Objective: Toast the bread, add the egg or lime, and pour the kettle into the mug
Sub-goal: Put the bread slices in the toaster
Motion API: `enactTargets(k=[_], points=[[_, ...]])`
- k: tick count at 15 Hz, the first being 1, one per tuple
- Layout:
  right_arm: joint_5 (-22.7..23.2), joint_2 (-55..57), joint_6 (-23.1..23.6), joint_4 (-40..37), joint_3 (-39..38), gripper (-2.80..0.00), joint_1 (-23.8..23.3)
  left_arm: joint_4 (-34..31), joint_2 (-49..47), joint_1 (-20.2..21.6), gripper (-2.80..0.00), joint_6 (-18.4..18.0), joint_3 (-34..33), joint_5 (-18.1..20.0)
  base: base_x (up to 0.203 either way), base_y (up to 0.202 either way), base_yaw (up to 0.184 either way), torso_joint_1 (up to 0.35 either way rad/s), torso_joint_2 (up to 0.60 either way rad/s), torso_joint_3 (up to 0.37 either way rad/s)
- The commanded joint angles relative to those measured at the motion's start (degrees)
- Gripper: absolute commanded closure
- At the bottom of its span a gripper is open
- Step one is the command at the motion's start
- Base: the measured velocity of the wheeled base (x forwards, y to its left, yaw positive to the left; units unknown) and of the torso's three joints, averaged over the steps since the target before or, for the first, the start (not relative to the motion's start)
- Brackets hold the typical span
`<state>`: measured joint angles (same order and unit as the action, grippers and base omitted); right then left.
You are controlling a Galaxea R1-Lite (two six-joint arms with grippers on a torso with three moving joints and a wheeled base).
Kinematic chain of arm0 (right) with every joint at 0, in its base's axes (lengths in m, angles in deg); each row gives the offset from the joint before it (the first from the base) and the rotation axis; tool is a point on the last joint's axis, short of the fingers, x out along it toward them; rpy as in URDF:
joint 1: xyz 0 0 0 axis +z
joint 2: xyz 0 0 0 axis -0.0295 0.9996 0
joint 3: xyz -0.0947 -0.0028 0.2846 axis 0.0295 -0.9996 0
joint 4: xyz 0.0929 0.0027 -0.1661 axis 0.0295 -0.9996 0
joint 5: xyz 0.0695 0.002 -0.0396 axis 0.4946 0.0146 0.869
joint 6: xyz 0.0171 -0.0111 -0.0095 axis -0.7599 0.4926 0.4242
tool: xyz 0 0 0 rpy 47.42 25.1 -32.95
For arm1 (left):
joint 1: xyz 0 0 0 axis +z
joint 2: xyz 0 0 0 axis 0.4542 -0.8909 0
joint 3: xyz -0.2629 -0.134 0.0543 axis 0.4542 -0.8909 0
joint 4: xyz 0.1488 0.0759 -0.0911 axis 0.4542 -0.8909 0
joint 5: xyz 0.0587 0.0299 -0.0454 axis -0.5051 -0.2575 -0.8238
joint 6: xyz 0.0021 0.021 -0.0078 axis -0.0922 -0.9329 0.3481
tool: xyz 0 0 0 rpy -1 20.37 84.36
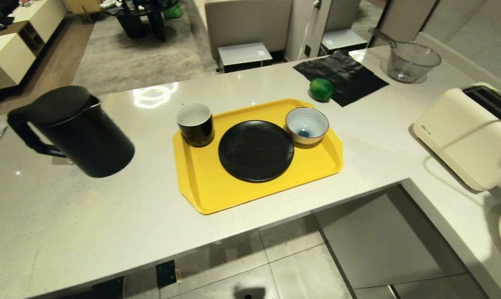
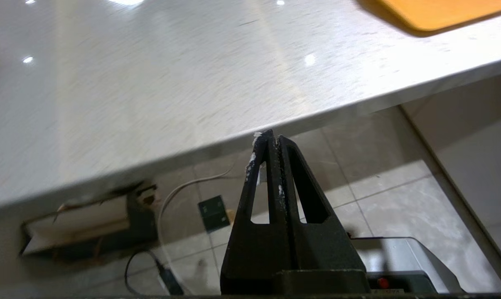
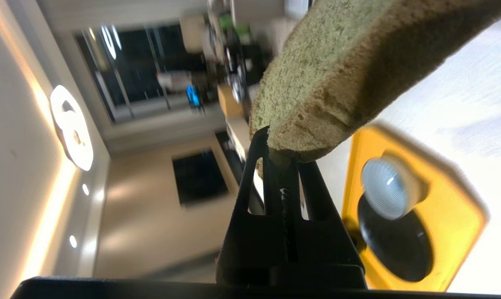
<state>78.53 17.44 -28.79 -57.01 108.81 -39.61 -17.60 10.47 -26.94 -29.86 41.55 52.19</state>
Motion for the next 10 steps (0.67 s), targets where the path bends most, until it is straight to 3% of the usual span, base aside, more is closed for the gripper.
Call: enactTargets(k=[1,7,10], points=[[0.27,0.09,-0.26,-0.03,-0.54,0.00,-0.06,-0.02,0.04,0.02,0.00,0.00,0.00,0.01,0.000,0.011,-0.172,0.004,0.00,0.006],[0.55,0.09,-0.35,0.06,-0.63,0.00,0.03,-0.02,0.04,0.03,0.00,0.00,0.00,0.01,-0.001,0.008,-0.172,-0.001,0.00,0.003],[2.16,0.01,-0.61,0.06,-0.58,0.00,0.04,-0.02,0.04,0.03,0.00,0.00,0.00,0.01,0.001,0.002,-0.076,0.000,0.00,0.003]])
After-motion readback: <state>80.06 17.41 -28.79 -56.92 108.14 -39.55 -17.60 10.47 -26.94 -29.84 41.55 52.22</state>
